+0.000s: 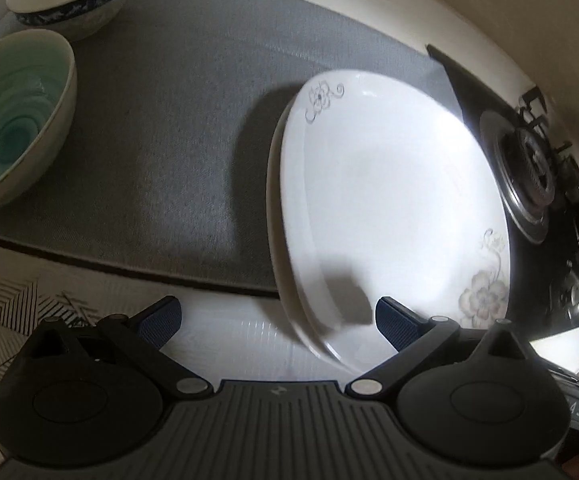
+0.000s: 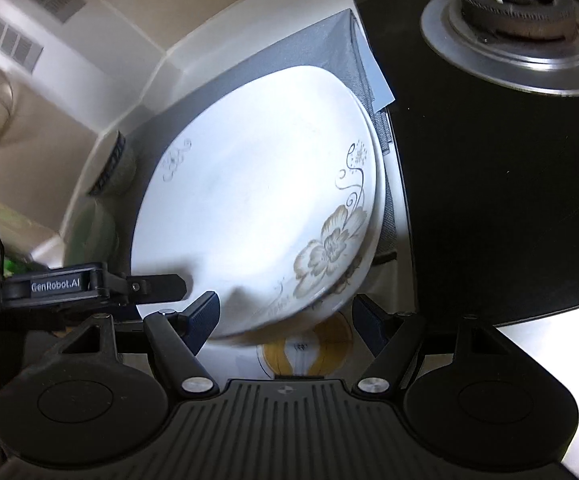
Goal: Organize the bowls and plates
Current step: 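Withdraw both grippers from the plate stack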
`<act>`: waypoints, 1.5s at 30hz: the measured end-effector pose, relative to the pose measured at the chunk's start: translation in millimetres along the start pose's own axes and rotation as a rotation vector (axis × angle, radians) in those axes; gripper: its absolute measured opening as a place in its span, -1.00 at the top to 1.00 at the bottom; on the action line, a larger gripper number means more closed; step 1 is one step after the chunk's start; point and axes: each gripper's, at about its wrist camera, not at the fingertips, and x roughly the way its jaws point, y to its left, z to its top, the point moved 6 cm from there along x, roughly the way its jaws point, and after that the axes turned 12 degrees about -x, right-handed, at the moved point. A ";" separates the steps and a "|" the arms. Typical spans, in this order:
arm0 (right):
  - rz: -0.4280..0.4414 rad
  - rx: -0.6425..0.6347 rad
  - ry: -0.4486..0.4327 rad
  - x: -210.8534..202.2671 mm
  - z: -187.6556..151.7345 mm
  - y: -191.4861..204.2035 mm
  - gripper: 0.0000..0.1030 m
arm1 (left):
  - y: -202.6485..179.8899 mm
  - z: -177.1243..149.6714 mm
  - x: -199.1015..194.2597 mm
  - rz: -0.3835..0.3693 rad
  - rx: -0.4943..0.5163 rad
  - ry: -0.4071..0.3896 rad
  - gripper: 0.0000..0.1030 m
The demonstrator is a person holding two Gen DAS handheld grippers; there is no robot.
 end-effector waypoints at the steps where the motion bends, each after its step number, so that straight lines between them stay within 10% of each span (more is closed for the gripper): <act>1: 0.010 0.011 -0.012 0.8 1.1 -1.5 -0.49 | -0.9 1.1 0.0 -0.003 -0.001 -0.007 -0.99; 6: 0.022 0.020 -0.030 2.9 4.1 -1.6 -0.43 | -10.5 6.8 0.3 -0.023 0.030 -0.037 -0.67; 10: -0.016 0.024 -0.024 -1.7 2.4 -9.6 0.09 | -25.6 8.4 2.9 -0.067 0.042 -0.024 -0.21; 45: 0.122 -0.055 -0.047 96.2 104.4 28.9 0.14 | 4.9 147.9 11.1 0.087 -0.120 -0.247 -0.11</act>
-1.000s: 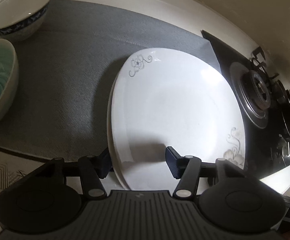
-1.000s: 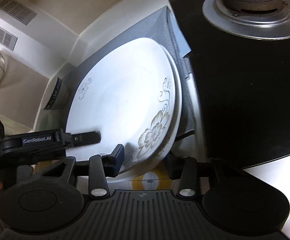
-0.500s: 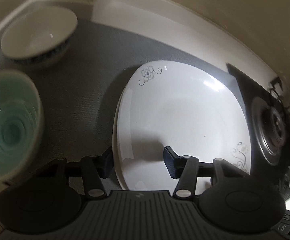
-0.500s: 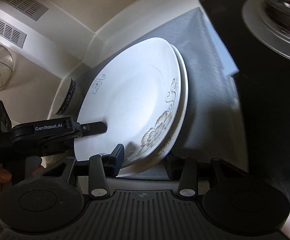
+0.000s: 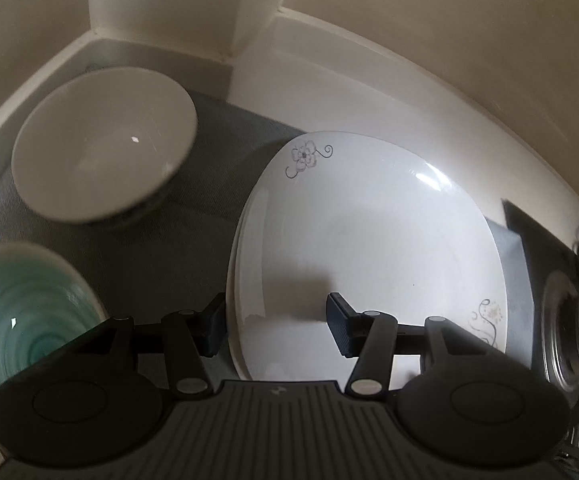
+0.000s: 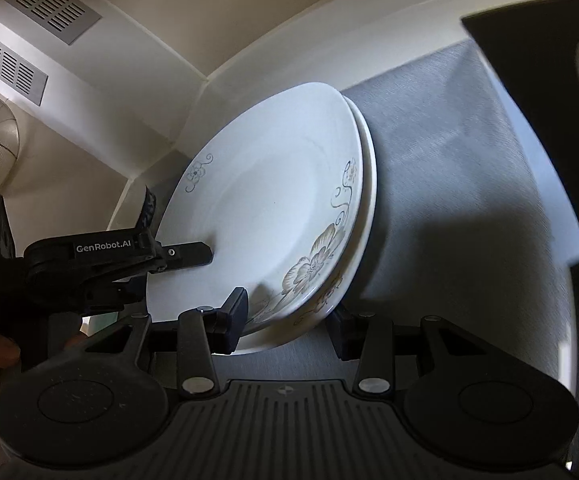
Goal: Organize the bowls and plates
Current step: 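Withdraw both grippers from the plate stack, then move both grippers to the white bowl stack beside the cutting board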
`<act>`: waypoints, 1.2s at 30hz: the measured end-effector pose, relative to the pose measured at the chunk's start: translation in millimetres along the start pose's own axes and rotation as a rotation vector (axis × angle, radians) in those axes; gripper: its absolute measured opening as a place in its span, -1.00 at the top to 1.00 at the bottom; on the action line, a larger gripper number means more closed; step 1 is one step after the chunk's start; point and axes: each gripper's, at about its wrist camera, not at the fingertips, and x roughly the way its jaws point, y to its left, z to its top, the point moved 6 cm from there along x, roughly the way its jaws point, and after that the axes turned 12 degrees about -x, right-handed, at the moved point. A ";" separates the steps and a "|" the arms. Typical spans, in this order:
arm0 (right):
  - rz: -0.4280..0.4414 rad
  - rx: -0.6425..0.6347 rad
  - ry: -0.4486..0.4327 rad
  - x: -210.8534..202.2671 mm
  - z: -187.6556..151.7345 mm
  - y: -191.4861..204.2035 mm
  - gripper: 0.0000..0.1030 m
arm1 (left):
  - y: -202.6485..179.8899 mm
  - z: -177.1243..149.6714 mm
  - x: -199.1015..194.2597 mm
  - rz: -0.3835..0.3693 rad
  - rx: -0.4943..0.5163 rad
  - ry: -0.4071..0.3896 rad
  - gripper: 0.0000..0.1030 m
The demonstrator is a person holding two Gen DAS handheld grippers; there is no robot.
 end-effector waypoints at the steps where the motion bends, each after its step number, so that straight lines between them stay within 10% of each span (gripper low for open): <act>1: 0.003 -0.002 -0.001 4.1 3.7 0.3 0.14 | 1.3 3.7 1.2 0.004 -0.004 -0.004 -0.11; 23: 0.038 -0.008 -0.006 46.6 30.5 17.9 0.12 | 15.1 20.1 -22.3 0.055 -0.034 -0.106 -0.46; 36: -0.145 -0.237 -0.024 -48.5 17.8 45.8 -0.63 | -2.5 -25.9 -71.0 -0.057 0.051 -0.091 -0.99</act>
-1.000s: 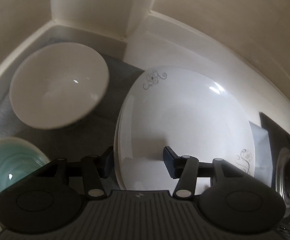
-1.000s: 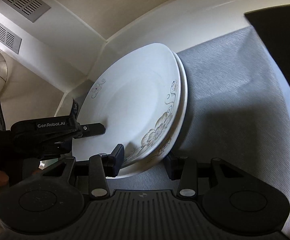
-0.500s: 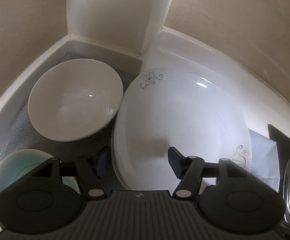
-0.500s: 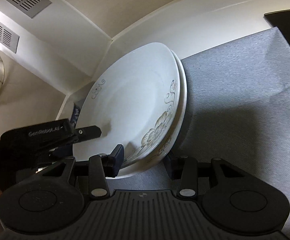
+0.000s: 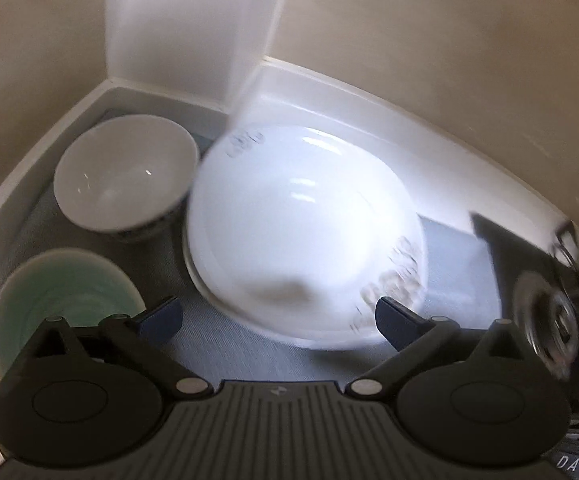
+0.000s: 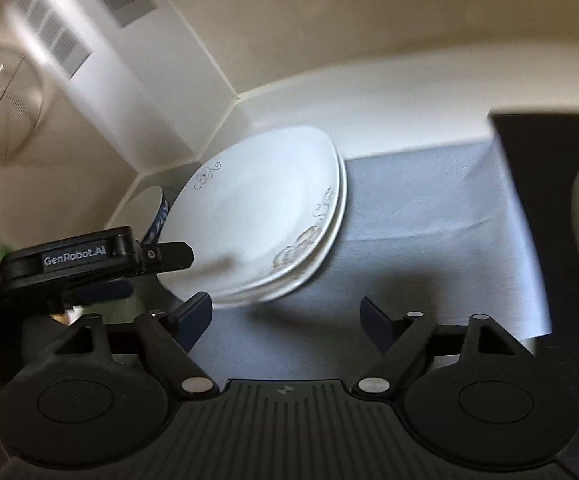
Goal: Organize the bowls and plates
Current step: 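Move both grippers to the white bowl stack beside the cutting board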
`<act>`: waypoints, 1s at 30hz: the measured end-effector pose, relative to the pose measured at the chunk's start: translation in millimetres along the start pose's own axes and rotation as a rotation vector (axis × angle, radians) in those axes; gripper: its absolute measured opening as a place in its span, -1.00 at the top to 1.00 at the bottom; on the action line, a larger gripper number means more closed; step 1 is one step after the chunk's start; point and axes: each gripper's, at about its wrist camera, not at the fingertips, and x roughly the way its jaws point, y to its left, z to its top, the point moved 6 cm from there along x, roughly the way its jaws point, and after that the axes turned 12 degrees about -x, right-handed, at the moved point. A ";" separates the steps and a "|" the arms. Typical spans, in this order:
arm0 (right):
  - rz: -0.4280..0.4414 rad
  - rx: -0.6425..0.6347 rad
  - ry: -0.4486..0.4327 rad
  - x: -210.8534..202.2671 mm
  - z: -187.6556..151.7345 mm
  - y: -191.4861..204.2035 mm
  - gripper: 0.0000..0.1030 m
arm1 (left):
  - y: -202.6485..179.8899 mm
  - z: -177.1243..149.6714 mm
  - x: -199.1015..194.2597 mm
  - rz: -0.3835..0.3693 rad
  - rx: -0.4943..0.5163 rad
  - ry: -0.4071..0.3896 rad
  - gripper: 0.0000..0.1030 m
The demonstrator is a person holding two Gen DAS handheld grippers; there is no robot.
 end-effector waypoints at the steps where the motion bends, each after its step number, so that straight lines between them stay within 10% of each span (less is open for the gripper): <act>1: -0.020 -0.029 0.000 -7.9 -1.6 4.0 -0.64 | -0.8 -4.9 -3.9 -0.006 0.004 0.007 -0.99; 16: 0.088 -0.128 0.102 -44.3 -39.2 78.7 -0.67 | 72.6 -77.6 -96.0 0.255 0.102 0.053 -0.99; 30: 0.257 -0.216 0.211 10.0 -45.2 178.2 -0.69 | 202.9 -51.1 -138.3 0.447 -0.140 -0.028 -0.99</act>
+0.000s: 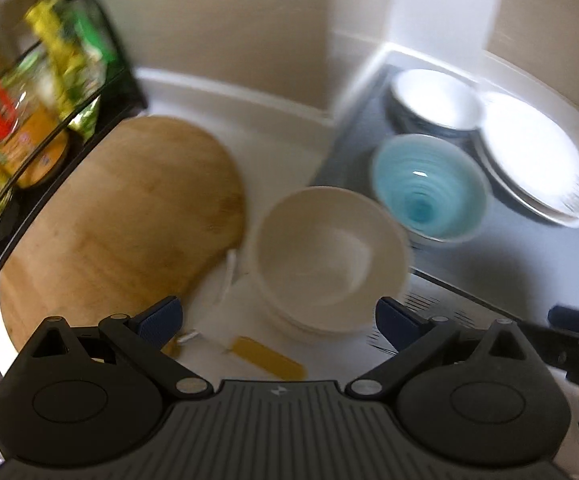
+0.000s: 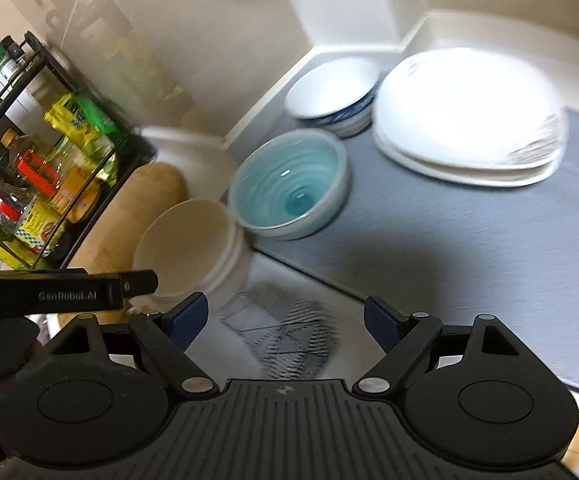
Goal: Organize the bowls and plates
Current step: 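Move both grippers to the white bowl stack beside the cutting board, then close both grippers on the rim of the white bowl stack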
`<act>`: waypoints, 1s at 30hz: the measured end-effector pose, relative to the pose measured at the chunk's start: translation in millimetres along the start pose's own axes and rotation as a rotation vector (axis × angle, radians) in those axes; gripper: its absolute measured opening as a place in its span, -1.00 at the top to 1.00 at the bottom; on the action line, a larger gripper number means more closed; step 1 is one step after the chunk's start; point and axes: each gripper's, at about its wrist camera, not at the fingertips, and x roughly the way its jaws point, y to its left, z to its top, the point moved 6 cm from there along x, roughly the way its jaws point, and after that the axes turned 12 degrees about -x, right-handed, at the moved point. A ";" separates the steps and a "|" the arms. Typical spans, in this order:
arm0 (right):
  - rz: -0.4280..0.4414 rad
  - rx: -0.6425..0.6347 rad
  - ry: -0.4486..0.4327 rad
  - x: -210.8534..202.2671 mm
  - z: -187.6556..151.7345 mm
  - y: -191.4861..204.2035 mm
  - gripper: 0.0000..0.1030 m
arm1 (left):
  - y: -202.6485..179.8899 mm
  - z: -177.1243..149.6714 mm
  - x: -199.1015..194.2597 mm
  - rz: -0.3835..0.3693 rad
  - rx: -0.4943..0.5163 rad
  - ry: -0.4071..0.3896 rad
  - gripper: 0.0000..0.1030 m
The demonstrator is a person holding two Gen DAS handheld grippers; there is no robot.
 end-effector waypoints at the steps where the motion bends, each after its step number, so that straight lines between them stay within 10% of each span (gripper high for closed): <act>1: 0.010 0.010 0.011 7.0 2.0 4.2 -0.69 | 5.9 3.5 5.8 0.004 -0.015 0.011 -0.99; 25: -0.018 0.050 0.164 107.2 27.1 31.1 -0.67 | 44.7 26.6 81.3 0.020 -0.089 0.163 -0.99; 30: -0.021 0.034 0.158 110.1 28.3 33.9 -0.24 | 41.2 32.8 90.3 0.025 -0.067 0.163 -0.99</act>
